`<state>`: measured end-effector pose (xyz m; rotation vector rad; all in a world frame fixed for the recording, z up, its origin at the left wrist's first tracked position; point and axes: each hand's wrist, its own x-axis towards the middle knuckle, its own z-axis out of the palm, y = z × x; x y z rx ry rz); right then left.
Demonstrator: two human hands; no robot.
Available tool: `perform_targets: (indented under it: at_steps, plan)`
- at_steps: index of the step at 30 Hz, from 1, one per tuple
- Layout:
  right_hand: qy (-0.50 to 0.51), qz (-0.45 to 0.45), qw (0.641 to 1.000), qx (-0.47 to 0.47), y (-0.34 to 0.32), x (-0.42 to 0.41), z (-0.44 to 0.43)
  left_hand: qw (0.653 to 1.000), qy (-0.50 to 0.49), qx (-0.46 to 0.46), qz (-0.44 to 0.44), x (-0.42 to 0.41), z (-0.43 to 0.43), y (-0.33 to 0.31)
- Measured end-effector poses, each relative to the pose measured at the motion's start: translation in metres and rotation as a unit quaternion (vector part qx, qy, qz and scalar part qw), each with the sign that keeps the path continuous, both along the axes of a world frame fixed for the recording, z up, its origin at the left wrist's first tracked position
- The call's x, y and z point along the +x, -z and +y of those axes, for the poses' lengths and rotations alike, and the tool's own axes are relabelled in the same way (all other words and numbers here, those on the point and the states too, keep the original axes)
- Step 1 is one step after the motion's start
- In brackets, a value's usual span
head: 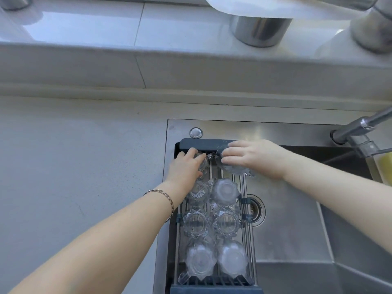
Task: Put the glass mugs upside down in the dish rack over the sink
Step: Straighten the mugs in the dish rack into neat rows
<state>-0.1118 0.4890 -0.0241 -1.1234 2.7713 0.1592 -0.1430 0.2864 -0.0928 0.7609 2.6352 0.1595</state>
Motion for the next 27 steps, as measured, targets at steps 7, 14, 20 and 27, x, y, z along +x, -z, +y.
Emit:
perform_targets:
  at_steps: [7, 14, 20, 27]
  plan:
    - [-0.076, -0.114, 0.989, 0.050, 0.016, -0.014, -0.015, 1.000, -0.015, 0.022, -0.002, -0.002, -0.003, 0.002]
    - [0.087, -0.170, 0.981, 0.031, 0.009, -0.007, -0.010, 0.999, -0.020, 0.034, -0.004, -0.001, -0.003, 0.003]
    - [0.301, -0.267, 0.911, -0.088, 0.022, 0.008, -0.008, 0.999, -0.021, 0.036, -0.005, -0.001, -0.003, 0.002]
    - [0.488, -0.150, 0.835, -0.206, 0.047, 0.022, -0.043, 0.999, -0.024, 0.035, -0.004, 0.000, -0.002, 0.002]
